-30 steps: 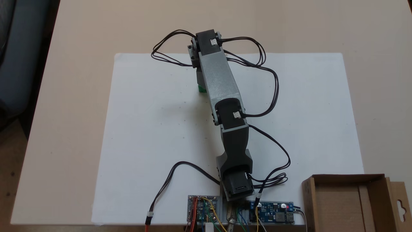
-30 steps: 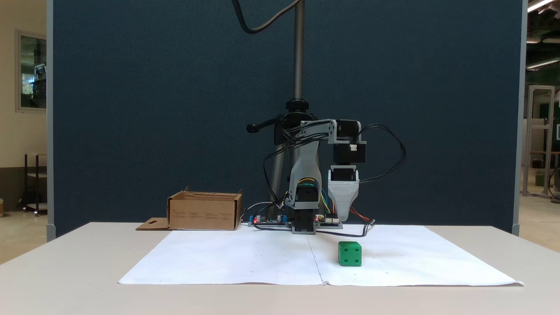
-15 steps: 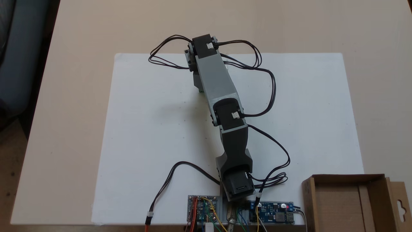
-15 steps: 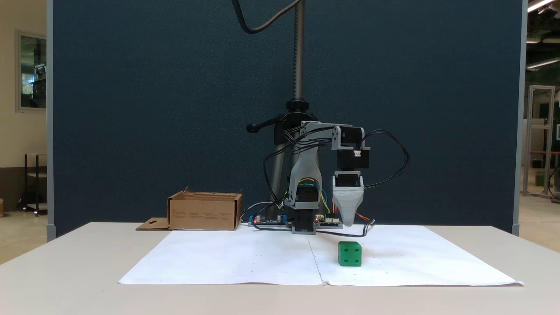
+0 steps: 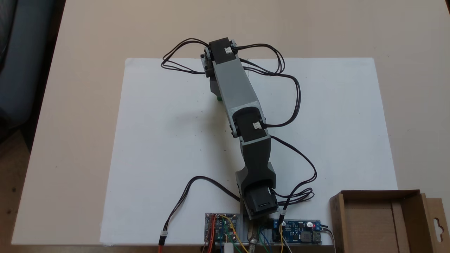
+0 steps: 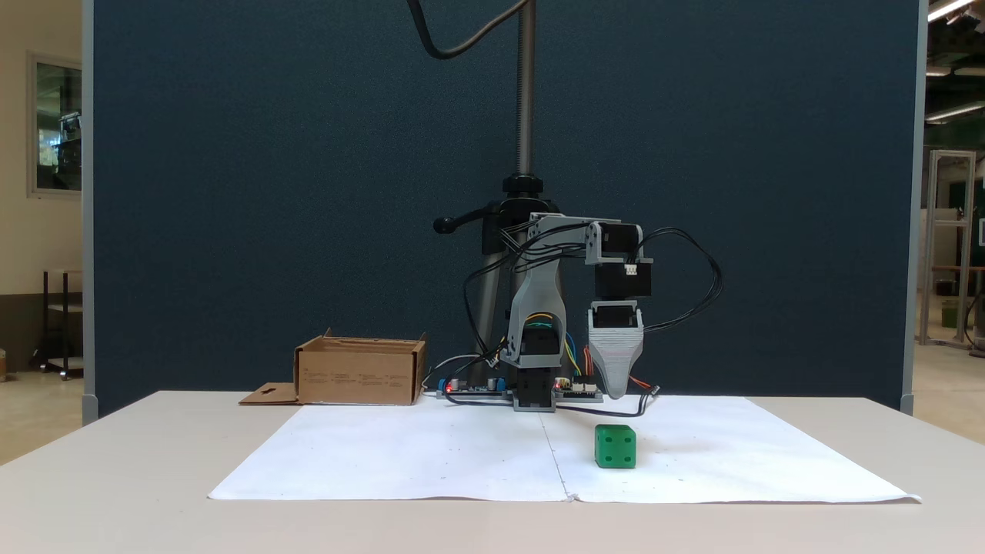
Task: Grasp a green dice and put it in the bin.
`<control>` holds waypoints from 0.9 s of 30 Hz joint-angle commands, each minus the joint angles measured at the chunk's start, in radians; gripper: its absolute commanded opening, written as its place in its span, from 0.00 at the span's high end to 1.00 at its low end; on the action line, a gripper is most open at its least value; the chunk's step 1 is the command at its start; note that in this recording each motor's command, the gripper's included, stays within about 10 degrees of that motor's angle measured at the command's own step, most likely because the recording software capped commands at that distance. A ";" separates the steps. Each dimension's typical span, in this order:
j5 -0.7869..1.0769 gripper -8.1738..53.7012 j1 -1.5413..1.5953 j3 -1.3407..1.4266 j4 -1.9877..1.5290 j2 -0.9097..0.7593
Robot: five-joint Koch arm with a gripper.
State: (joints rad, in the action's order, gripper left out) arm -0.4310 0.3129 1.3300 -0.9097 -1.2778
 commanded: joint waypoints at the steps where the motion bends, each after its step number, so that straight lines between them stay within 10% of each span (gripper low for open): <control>1: -0.072 0.17 0.008 -0.009 0.028 -0.015; 27: -0.071 0.17 -0.020 0.064 0.137 0.067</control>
State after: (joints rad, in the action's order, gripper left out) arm -0.4310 0.2976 1.4005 -0.8023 -1.1873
